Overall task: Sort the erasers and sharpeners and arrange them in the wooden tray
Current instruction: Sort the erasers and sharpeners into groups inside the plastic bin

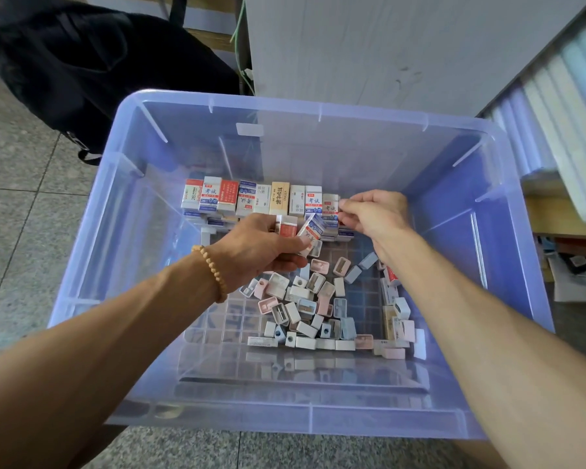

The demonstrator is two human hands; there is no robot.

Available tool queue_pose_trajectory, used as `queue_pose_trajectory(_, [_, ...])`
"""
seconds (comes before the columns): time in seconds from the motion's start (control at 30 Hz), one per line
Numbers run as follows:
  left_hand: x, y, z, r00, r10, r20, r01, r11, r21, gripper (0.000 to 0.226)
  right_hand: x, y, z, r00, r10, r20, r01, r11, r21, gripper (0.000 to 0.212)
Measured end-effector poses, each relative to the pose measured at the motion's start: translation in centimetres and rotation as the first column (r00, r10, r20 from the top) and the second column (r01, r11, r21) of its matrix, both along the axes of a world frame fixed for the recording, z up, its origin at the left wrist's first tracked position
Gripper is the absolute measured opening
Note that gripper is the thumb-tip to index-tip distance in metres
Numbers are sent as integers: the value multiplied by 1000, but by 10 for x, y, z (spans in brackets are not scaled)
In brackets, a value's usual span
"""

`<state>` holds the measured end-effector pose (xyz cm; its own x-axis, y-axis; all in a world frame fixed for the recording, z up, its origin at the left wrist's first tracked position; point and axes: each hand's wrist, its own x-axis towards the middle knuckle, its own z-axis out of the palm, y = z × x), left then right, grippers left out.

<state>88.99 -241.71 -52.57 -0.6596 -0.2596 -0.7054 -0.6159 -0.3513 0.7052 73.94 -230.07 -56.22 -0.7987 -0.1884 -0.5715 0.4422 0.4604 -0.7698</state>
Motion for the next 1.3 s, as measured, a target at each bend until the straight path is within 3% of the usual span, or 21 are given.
queue_pose_trajectory(0.1, [0,0,-2,1000,31,-2,-31,999,27,15,-1,1,8,998,-52,-33,52,999,4,10])
queue_pose_trajectory(0.2, [-3,-1,-1,998,55,-28,-53,997,53,25,4,4,25,984,105,-143,-87,988,124,14])
queue_pose_trajectory(0.3, [-6,1,4,996,66,-63,-60,994,92,23,22,7,40,936,348,50,-347,937,-28,18])
queue_pose_trajectory(0.37, [-8,5,8,995,73,-72,-65,992,111,16,30,11,43,887,444,128,-428,894,-137,17])
queue_pose_trajectory(0.47, [-12,12,13,994,91,-66,-82,989,126,8,22,17,44,930,344,132,-313,926,-210,11])
queue_pose_trajectory(0.57, [-16,14,17,986,161,-39,-154,977,148,20,-3,27,35,990,134,45,-133,991,-26,14])
queue_pose_trajectory(0.63, [-17,12,18,982,189,-26,-183,973,142,19,-13,31,22,986,155,-56,-144,976,162,24])
queue_pose_trajectory(0.7, [-17,9,17,984,180,-16,-177,979,106,20,-13,27,11,971,211,-115,-178,953,245,26])
queue_pose_trajectory(0.9, [-9,4,8,1000,-27,10,28,988,-155,20,-18,9,-17,958,175,-227,-105,952,287,23])
queue_pose_trajectory(1.03, [-8,2,8,998,-39,48,49,970,-238,17,-12,13,-17,927,273,-257,-174,920,350,28])
queue_pose_trajectory(1.13, [-9,3,6,999,-22,50,32,975,-220,14,-5,13,-5,886,294,-359,-144,910,389,25])
queue_pose_trajectory(1.23, [-10,4,6,1000,1,22,3,985,-171,15,11,9,22,906,315,-284,-271,945,182,27])
queue_pose_trajectory(1.3, [-12,6,8,1000,-17,-5,16,986,-164,19,24,8,38,856,473,-208,-451,881,145,24])
